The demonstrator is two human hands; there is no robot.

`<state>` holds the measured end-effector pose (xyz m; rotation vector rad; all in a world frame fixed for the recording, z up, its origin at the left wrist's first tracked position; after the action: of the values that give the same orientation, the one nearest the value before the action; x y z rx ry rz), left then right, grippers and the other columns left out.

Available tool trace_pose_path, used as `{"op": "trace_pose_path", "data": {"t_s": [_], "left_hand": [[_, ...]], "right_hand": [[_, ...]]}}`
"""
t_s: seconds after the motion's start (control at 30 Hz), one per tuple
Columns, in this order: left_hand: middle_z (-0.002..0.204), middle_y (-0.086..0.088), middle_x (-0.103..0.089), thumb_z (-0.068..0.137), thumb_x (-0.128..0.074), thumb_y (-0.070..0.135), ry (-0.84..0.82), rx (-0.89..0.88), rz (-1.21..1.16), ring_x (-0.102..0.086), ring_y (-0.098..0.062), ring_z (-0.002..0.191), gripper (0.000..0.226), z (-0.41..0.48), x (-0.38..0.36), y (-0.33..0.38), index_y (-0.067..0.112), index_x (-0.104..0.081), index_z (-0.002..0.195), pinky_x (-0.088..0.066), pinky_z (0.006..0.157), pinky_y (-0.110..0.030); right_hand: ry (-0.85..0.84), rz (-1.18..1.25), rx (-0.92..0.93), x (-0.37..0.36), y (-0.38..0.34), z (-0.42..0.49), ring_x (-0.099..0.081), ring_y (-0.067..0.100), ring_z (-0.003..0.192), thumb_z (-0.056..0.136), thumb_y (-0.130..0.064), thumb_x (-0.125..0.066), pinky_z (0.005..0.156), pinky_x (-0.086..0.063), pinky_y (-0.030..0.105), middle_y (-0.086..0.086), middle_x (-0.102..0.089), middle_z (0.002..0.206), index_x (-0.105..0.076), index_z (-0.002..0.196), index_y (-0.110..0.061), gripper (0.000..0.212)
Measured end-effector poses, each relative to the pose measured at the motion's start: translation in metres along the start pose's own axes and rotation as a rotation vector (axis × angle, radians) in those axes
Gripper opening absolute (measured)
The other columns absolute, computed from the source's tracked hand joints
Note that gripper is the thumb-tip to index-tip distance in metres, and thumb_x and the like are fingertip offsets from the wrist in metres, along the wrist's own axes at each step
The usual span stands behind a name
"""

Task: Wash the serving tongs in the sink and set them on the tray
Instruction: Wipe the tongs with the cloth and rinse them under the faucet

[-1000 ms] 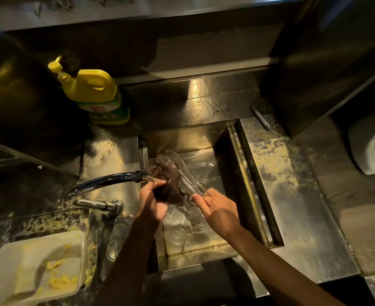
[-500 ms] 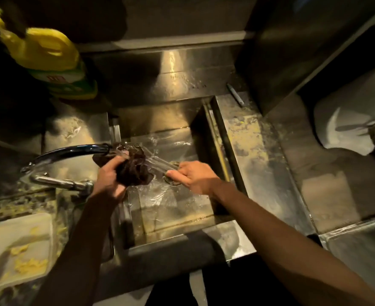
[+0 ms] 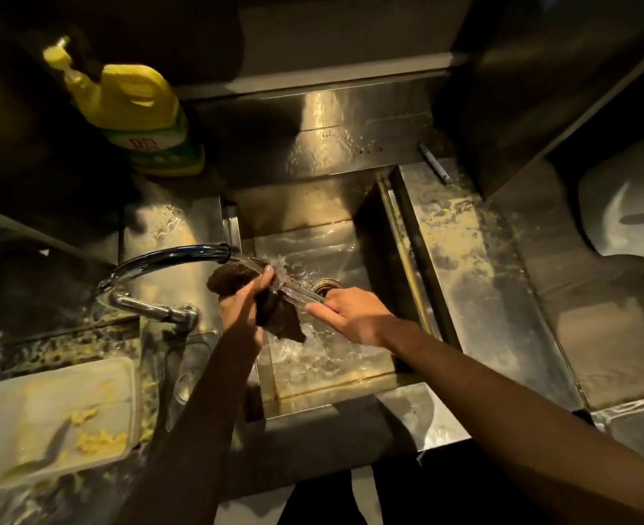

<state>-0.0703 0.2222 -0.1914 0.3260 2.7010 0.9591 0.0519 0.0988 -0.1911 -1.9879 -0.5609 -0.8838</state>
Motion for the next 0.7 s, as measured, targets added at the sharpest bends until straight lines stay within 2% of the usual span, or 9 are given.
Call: {"op": "trace_pose_path", "data": {"t_s": [0.13, 0.23, 0.33, 0.4, 0.47, 0.53, 0.6, 0.63, 0.7], "left_hand": [[0.111, -0.011, -0.071, 0.073, -0.083, 0.015, 0.112, -0.003, 0.013, -0.069, -0.030, 0.100, 0.051, -0.005, 0.019, 0.008, 0.004, -0.065, 0.118, -0.055, 0.092, -0.047], [0.120, -0.008, -0.066, 0.075, -0.082, 0.008, 0.248, -0.135, 0.045, -0.063, -0.025, 0.106, 0.060, -0.019, 0.029, 0.021, 0.001, -0.057, 0.128, -0.052, 0.098, -0.042], [0.111, -0.008, -0.068, 0.079, -0.077, 0.004, 0.211, -0.200, 0.115, -0.065, -0.021, 0.093, 0.052, -0.027, 0.025, 0.019, 0.000, -0.057, 0.127, -0.058, 0.079, -0.029], [0.111, -0.008, -0.068, 0.079, -0.077, 0.006, 0.152, -0.190, 0.146, -0.066, -0.024, 0.098, 0.053, -0.030, 0.016, 0.010, 0.003, -0.058, 0.129, -0.058, 0.076, -0.034], [0.110, -0.010, -0.069, 0.078, -0.079, 0.009, 0.101, -0.168, 0.187, -0.068, -0.025, 0.093, 0.050, -0.034, 0.002, 0.001, 0.009, -0.062, 0.124, -0.058, 0.074, -0.035], [0.093, -0.007, -0.068, 0.078, -0.078, 0.009, 0.072, -0.185, 0.284, -0.064, -0.020, 0.077, 0.039, -0.042, -0.009, -0.005, 0.010, -0.064, 0.113, -0.053, 0.065, -0.027], [0.079, -0.009, -0.066, 0.076, -0.077, 0.006, -0.016, -0.244, 0.372, -0.062, -0.023, 0.065, 0.031, -0.051, -0.026, -0.007, 0.002, -0.068, 0.105, -0.051, 0.058, -0.030], [0.077, -0.007, -0.066, 0.076, -0.076, 0.003, -0.057, -0.278, 0.426, -0.062, -0.025, 0.066, 0.023, -0.057, -0.035, -0.005, 0.007, -0.069, 0.098, -0.053, 0.060, -0.034], [0.077, -0.003, -0.068, 0.077, -0.075, 0.002, -0.090, -0.321, 0.536, -0.065, -0.026, 0.074, 0.027, -0.065, -0.049, -0.005, 0.026, -0.066, 0.083, -0.055, 0.073, -0.043]], "right_hand": [[-0.017, -0.222, 0.083, 0.018, 0.014, 0.001, -0.058, 0.014, 0.073, 0.089, -0.080, -0.012, 0.069, -0.048, 0.035, -0.002, -0.059, 0.079, -0.066, 0.069, -0.019, 0.084], [0.003, -0.274, 0.051, 0.031, 0.031, -0.008, -0.056, 0.015, 0.074, 0.093, -0.073, -0.020, 0.071, -0.048, 0.035, -0.002, -0.055, 0.087, -0.070, 0.081, -0.021, 0.074], [0.111, -0.114, -0.101, 0.037, 0.058, -0.019, -0.056, 0.020, 0.078, 0.100, -0.059, -0.034, 0.073, -0.045, 0.036, 0.003, -0.052, 0.092, -0.064, 0.087, -0.019, 0.052], [0.183, 0.078, -0.176, 0.037, 0.059, -0.022, -0.054, 0.022, 0.079, 0.102, -0.051, -0.042, 0.074, -0.039, 0.032, 0.005, -0.050, 0.094, -0.056, 0.082, -0.018, 0.041], [0.156, 0.164, -0.219, 0.028, 0.052, -0.019, -0.055, 0.024, 0.084, 0.101, -0.048, -0.047, 0.077, -0.042, 0.033, 0.008, -0.049, 0.102, -0.056, 0.086, -0.015, 0.037], [0.120, 0.096, -0.238, 0.018, 0.047, -0.020, -0.059, 0.029, 0.096, 0.102, -0.048, -0.045, 0.082, -0.046, 0.036, 0.010, -0.049, 0.113, -0.062, 0.101, -0.013, 0.039], [0.235, 0.015, -0.213, 0.030, 0.039, -0.031, -0.058, 0.023, 0.100, 0.102, -0.048, -0.044, 0.077, -0.045, 0.032, 0.005, -0.049, 0.114, -0.065, 0.109, -0.017, 0.037], [0.321, 0.005, -0.192, 0.041, 0.036, -0.039, -0.058, 0.018, 0.098, 0.102, -0.048, -0.045, 0.075, -0.046, 0.030, 0.001, -0.049, 0.113, -0.065, 0.108, -0.019, 0.036], [0.381, 0.015, -0.196, 0.054, 0.036, -0.053, -0.056, 0.013, 0.096, 0.101, -0.048, -0.045, 0.076, -0.045, 0.028, -0.003, -0.048, 0.112, -0.065, 0.104, -0.020, 0.035]]}}
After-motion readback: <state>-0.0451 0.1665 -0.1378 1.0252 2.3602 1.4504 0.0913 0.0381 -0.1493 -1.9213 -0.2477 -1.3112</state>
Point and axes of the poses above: each hand's wrist, its own z-axis towards the middle knuckle, its own x-axis out of the back of the hand, y = z × x, the point moved 10 cm from there along z, towards the middle knuckle
